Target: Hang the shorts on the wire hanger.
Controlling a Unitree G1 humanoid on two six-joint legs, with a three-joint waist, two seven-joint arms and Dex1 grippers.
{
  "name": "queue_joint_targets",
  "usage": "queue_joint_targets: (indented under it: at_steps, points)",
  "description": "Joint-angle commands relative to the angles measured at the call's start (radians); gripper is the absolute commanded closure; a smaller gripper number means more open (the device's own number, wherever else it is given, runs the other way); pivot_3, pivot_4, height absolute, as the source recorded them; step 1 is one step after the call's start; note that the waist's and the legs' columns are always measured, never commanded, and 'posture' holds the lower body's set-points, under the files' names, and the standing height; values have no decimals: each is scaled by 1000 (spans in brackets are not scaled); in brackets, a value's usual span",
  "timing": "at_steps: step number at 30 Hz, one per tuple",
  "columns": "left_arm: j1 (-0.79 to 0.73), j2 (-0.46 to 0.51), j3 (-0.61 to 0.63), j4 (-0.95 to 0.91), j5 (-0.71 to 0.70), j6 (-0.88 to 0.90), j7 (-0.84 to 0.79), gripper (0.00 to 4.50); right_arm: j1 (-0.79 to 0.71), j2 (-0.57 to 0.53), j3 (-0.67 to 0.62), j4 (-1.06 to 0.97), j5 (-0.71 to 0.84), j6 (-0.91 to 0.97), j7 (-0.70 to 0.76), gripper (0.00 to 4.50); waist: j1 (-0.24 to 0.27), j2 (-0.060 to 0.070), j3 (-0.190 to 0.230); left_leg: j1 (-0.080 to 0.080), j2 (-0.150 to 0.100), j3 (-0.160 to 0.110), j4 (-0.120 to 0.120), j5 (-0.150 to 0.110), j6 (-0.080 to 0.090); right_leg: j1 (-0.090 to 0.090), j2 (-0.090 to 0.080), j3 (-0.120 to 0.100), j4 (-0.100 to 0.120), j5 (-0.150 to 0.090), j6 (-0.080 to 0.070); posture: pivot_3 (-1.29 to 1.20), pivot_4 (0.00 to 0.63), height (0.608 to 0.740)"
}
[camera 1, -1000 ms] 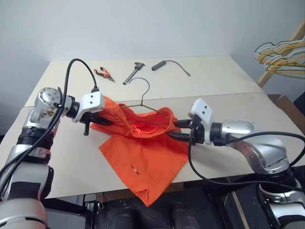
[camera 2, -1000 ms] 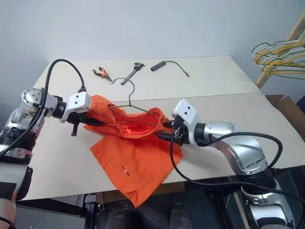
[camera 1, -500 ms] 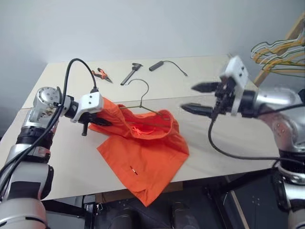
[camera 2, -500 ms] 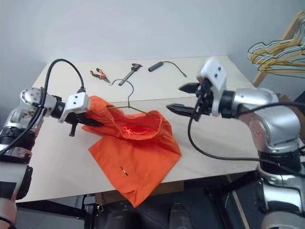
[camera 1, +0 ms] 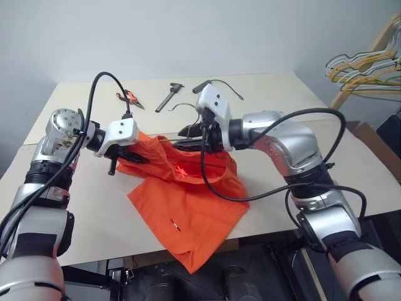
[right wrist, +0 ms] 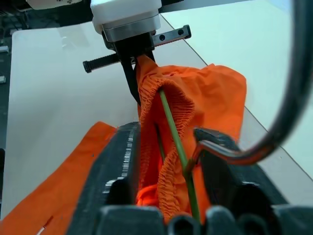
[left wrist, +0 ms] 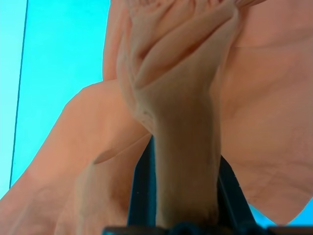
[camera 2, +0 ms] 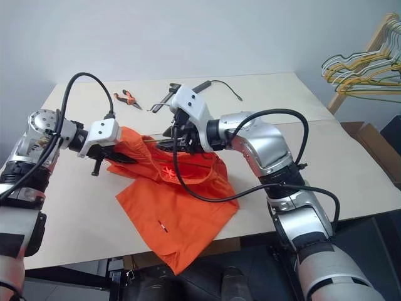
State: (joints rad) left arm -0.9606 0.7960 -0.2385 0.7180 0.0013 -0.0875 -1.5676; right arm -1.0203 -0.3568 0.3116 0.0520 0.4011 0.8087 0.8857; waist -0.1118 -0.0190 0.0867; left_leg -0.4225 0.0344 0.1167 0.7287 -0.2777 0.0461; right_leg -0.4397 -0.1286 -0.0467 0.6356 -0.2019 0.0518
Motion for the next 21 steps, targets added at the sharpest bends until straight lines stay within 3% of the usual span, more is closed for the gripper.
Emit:
queue_joint_targets:
  at_steps: [1,4,8,9,16,21]
  points:
    - [-31,17,28,-12,-7,-10,-6,4500,-29,0,-27,0,-10,-50,30,3670,-3,0,0,0,0,0,0,0,0,0,0,0,0,0,0,-104,42,740]
    - [-29,17,39,-16,-22,-11,-17,4500,-17,-5,-32,18,-13,-85,64,4476,-10,0,0,0,0,-1,0,0,0,0,0,0,0,0,0,-104,42,740]
    - [-36,10,70,-31,-63,77,-30,4500,-4,-9,-44,57,-26,-141,99,4476,-13,0,0,0,0,-2,0,0,0,0,0,0,0,0,0,-100,44,740]
    - [-40,9,80,-36,-73,107,-29,3894,-2,-11,-44,66,-31,-155,108,4500,-14,0,0,0,0,-2,0,0,0,0,0,0,0,0,0,-99,47,740]
    - [-57,60,124,-28,-95,159,-38,1768,5,-28,-54,88,-43,-198,145,4500,-13,0,0,0,0,-3,0,0,0,0,0,1,0,0,0,-95,51,740]
    - [-21,114,114,3,-58,95,-36,175,11,-41,-64,80,-45,-203,152,4500,-13,0,0,1,0,-3,0,0,0,0,0,1,1,0,0,-97,54,740]
